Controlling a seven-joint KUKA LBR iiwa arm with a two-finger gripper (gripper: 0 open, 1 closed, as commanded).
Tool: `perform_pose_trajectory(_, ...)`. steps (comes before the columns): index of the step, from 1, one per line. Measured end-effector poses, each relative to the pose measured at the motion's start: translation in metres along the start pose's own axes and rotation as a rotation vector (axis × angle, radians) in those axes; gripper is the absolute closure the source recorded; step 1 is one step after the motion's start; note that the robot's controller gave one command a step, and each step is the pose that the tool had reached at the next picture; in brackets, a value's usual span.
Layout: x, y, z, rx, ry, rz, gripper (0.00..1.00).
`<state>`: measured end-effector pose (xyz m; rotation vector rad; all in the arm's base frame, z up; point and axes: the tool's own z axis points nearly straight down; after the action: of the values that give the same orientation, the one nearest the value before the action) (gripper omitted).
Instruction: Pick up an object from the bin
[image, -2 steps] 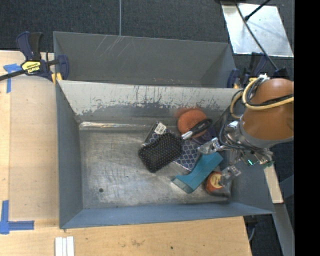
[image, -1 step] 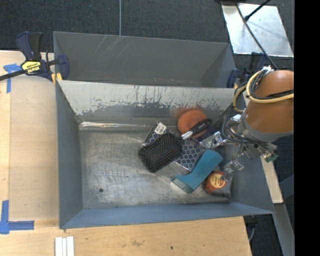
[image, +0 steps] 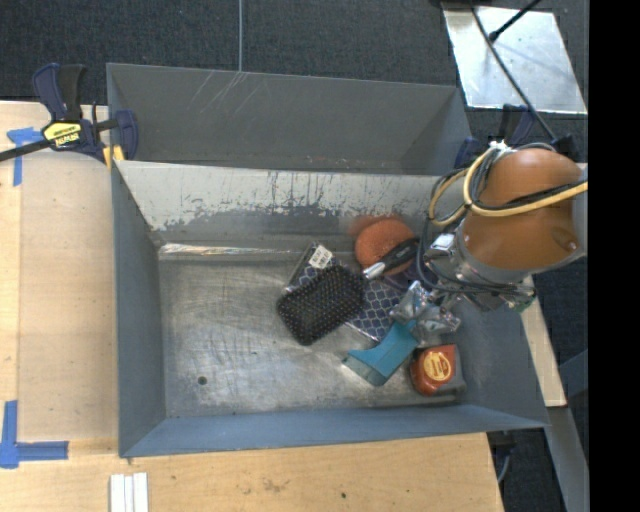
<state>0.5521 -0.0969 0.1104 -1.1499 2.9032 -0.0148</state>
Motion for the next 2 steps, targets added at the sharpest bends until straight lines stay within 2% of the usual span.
perform_pose_trajectory(1, 0.0001, -0.0001, 0.0, 0.001, 0.0, 0.0, 1.0)
perform_pose_trajectory(2, 0.0028, 0.0012, -0.0012, 0.004, -0.008, -0.001, 1.0)
